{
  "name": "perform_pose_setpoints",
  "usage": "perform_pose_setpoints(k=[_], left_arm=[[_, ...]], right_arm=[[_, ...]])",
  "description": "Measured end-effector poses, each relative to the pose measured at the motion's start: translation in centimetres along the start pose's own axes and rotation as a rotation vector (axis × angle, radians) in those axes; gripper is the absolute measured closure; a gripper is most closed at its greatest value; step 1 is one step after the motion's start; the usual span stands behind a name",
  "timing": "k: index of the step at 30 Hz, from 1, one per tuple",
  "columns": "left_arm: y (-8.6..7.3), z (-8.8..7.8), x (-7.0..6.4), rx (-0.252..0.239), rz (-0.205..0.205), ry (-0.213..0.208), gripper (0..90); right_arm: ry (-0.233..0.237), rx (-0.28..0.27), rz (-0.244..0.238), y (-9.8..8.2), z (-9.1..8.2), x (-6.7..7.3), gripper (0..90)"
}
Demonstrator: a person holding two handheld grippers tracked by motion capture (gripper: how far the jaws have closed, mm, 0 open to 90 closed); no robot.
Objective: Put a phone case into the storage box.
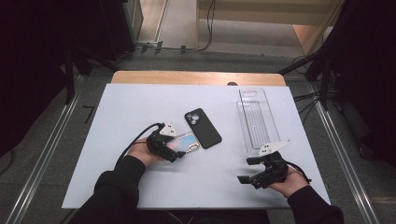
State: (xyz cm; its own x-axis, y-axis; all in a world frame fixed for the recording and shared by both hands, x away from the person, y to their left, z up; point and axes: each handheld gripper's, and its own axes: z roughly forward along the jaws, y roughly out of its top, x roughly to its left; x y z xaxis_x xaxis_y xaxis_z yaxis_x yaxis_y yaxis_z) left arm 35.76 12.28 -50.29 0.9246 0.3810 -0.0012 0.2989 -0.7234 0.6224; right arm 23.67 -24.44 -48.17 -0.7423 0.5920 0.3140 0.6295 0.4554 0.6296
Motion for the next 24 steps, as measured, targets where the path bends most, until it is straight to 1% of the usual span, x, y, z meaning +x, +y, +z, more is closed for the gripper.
perform_pose_setpoints(k=[3,6,8,13,15,17,19,20,21,22,24], left_arm=[[0.0,0.0,0.1,0.004,0.001,-0.005,17.3],[0.1,-0.1,0.1,0.001,-0.016,-0.010,17.4],[0.1,-0.1,0.2,-0.008,-0.040,-0.019,17.4],[0.1,-0.4,0.5,-0.012,-0.076,-0.037,17.4],[0.1,-0.6,0.7,-0.011,-0.097,-0.040,17.4],[0.2,-0.9,0.8,-0.025,-0.112,-0.043,17.4],[0.2,-1.3,0.9,-0.032,-0.133,-0.048,17.4],[0.3,-1.5,0.9,-0.037,-0.155,-0.051,17.4],[0.4,-1.7,0.9,-0.038,-0.161,-0.049,17.4],[0.5,-1.9,0.9,-0.038,-0.158,-0.050,17.4],[0.5,-2.1,0.8,-0.040,-0.170,-0.049,17.4]], right_arm=[[0.002,-0.004,-0.008,0.0,0.0,0.0,12.9],[0.002,-0.006,-0.005,0.0,0.0,0.1,12.9],[0.004,-0.010,-0.008,0.1,-0.1,0.1,12.9],[0.007,-0.020,-0.012,0.1,-0.1,0.1,12.9],[0.011,-0.025,-0.015,0.2,-0.2,0.1,13.0],[0.014,-0.029,-0.020,0.2,-0.2,0.2,12.9],[0.016,-0.032,-0.020,0.2,-0.2,0.2,13.0],[0.018,-0.032,-0.021,0.2,-0.2,0.2,13.4],[0.023,-0.033,-0.024,0.2,-0.3,0.2,14.7],[0.024,-0.039,-0.021,0.2,-0.3,0.2,14.9],[0.027,-0.041,-0.017,0.2,-0.3,0.1,14.9]])
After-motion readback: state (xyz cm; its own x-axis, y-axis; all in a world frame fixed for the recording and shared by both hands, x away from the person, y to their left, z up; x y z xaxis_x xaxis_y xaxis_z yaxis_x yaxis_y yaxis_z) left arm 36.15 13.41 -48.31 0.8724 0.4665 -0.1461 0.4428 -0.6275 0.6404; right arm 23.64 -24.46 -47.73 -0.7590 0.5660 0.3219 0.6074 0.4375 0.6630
